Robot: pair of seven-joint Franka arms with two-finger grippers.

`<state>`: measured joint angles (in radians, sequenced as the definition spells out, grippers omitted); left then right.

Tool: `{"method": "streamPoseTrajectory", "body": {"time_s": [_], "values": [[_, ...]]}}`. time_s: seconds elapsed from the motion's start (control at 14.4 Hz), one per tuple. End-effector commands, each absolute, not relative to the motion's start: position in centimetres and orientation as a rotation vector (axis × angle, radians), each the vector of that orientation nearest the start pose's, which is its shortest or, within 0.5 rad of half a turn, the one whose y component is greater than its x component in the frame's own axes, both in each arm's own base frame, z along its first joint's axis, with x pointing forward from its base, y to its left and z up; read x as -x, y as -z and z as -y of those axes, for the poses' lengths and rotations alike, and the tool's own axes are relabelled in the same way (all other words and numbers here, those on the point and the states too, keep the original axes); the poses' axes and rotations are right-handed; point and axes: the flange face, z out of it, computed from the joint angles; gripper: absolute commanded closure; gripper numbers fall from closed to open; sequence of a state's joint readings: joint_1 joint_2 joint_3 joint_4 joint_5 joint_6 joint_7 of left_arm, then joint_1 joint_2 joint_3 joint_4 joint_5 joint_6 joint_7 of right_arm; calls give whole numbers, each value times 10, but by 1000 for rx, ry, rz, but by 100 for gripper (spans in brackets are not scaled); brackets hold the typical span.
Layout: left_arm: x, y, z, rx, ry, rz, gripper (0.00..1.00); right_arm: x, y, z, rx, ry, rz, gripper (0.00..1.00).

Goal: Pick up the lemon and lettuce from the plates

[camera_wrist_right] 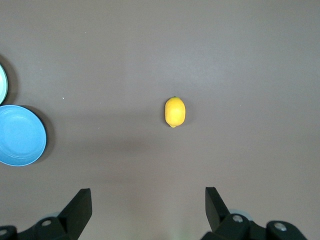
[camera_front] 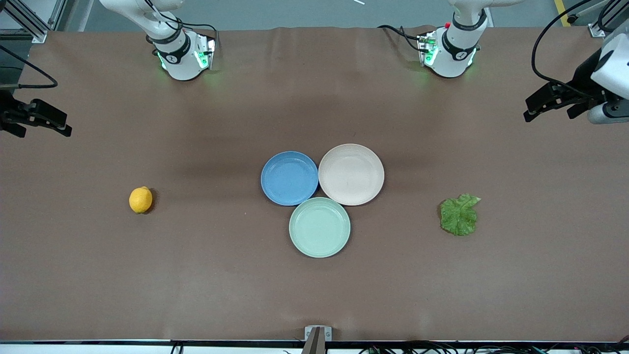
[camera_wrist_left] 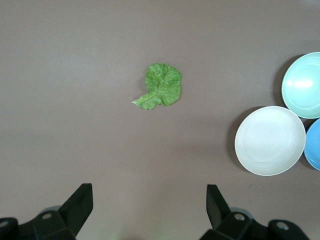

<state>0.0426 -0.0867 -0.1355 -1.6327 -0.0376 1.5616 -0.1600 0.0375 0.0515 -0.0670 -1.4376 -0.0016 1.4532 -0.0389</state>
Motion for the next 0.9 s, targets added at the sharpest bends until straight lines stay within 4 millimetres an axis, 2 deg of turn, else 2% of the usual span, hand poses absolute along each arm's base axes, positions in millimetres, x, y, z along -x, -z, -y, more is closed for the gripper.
{"method": "streamPoseTrajectory", "body": {"time_s": [0.0, 0.48, 0.83], "values": [[-521, -643, 59, 3168, 49, 98, 0, -559, -650, 17, 3140, -70, -2, 0], [-524, -643, 59, 3168, 73, 98, 0, -560, -651, 12, 3145, -63, 14, 0], [-525, -646, 50, 3128, 90, 92, 0, -561, -650, 12, 3145, -58, 14, 0]]}}
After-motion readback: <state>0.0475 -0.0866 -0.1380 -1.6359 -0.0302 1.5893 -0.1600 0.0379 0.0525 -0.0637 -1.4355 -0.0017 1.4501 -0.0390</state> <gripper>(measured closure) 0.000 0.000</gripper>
